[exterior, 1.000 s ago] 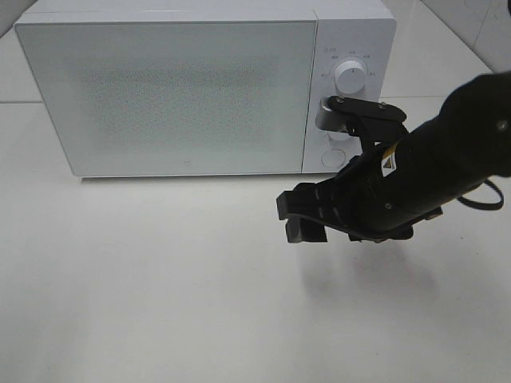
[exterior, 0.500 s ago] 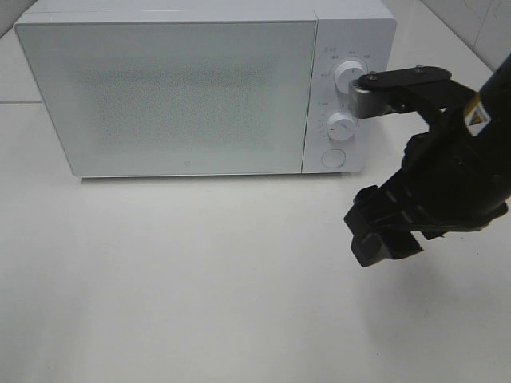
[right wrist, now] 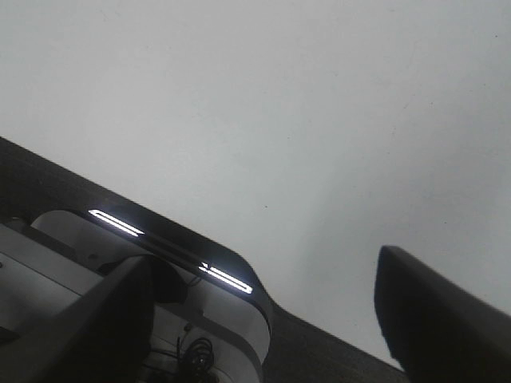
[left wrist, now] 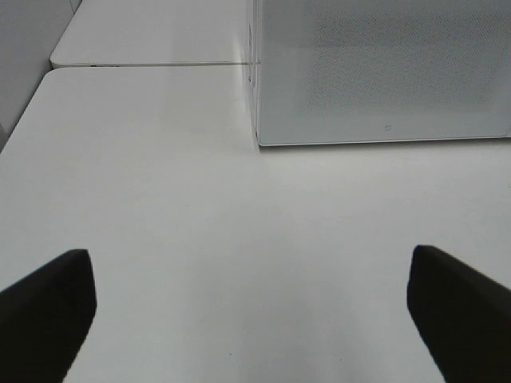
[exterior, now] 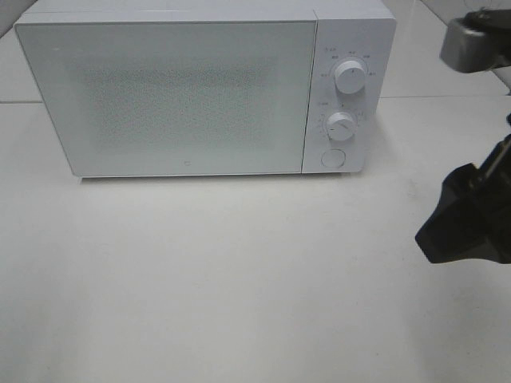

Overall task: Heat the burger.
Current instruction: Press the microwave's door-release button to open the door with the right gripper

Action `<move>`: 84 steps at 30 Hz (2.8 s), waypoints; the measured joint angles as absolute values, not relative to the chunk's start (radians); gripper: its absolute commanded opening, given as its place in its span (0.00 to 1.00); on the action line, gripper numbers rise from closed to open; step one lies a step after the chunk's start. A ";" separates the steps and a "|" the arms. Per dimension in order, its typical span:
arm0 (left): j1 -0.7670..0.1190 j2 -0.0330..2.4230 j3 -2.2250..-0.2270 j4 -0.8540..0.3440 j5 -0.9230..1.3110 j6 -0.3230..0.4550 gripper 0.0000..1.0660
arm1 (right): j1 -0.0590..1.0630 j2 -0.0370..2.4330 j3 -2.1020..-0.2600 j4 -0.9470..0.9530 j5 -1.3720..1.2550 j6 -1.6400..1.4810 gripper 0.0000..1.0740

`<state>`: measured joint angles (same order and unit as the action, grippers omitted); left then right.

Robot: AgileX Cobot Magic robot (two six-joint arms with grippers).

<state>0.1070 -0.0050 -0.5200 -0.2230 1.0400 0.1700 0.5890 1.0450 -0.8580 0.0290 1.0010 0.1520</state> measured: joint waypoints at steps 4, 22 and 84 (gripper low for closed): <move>0.107 -0.005 -0.520 -0.223 1.040 0.170 0.92 | 0.589 0.989 -0.858 0.021 1.029 0.152 0.70; 0.107 -0.005 -0.520 -0.223 1.040 0.170 0.92 | 0.404 0.484 -0.783 -0.021 1.084 0.151 0.70; 0.107 -0.005 -0.520 -0.223 1.040 0.170 0.92 | 0.228 0.194 -0.579 -0.021 0.840 0.151 0.70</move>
